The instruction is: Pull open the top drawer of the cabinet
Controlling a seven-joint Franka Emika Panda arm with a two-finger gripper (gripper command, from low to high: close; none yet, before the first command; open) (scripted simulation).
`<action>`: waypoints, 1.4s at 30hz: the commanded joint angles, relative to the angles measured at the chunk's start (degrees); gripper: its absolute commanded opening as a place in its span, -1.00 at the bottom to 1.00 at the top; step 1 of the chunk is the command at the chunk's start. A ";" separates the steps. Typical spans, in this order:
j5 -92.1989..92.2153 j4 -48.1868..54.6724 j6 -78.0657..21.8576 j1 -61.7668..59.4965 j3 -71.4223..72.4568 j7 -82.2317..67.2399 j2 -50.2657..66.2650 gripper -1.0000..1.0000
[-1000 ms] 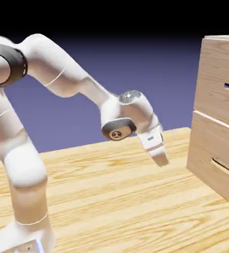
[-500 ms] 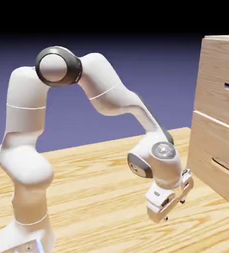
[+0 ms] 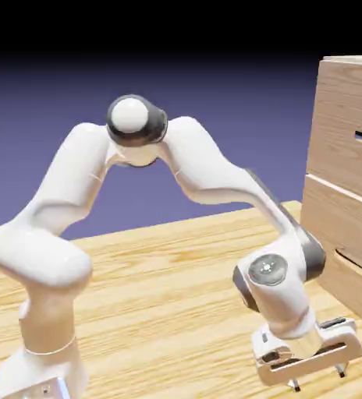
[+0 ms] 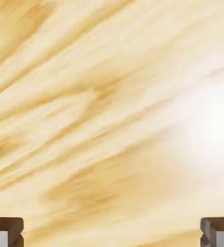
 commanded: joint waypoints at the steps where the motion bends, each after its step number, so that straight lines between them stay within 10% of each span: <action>1: 2.50 0.83 -0.73 0.88 -1.71 0.44 1.96 0.00; 24: 59.81 19.79 -17.44 21.04 -40.89 10.58 46.95 0.00; 33: 61.50 32.93 -12.25 14.36 -41.33 12.47 46.80 0.00; 34: 61.50 32.93 -12.25 14.36 -41.33 12.47 46.80 -1.00; 42: 60.94 18.40 -18.59 22.48 -41.85 10.60 48.11 -1.00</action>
